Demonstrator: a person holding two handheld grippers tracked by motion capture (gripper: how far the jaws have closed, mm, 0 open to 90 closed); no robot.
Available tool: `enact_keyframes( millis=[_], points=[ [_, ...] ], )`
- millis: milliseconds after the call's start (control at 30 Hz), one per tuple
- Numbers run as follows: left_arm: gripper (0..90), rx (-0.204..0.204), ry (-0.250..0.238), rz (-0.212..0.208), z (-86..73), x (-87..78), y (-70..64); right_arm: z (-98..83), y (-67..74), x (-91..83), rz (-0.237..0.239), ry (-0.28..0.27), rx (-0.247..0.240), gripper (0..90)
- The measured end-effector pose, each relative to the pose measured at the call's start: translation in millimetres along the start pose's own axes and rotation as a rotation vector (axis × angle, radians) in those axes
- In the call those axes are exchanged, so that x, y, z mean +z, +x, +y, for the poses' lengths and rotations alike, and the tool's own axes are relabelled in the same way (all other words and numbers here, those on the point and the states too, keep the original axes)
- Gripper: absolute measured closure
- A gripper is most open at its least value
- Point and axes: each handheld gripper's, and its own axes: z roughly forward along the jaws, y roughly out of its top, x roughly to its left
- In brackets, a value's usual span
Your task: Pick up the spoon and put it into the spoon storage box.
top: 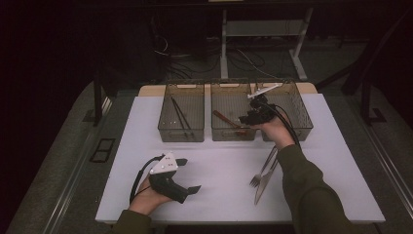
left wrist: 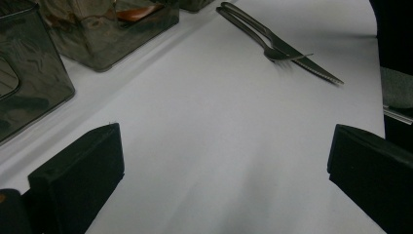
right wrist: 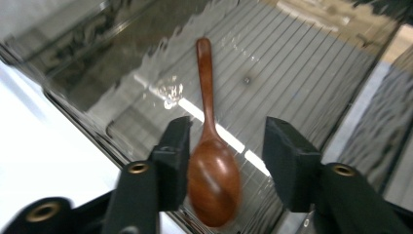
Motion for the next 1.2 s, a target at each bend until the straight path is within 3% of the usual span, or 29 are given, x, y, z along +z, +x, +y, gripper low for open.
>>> enact_keyframes(
  millis=[433,733,1000,1200],
  points=[
    [0.0,0.002,0.007,-0.002,-0.3,1.6,0.5,-15.8,-5.2,-35.1,0.07,-0.115,0.053,40.5],
    [0.0,0.003,0.012,0.001,-0.5,2.3,0.1,-37.9,0.1,-59.9,0.118,-0.168,0.033,39.8],
    [0.0,0.002,0.013,0.005,-0.7,2.3,-0.4,-71.7,2.2,-75.3,0.116,-0.199,0.018,46.2],
    [0.0,0.003,0.014,0.006,-0.6,1.9,-0.4,-94.0,-1.8,-84.1,0.116,-0.173,0.014,54.3]
  ],
)
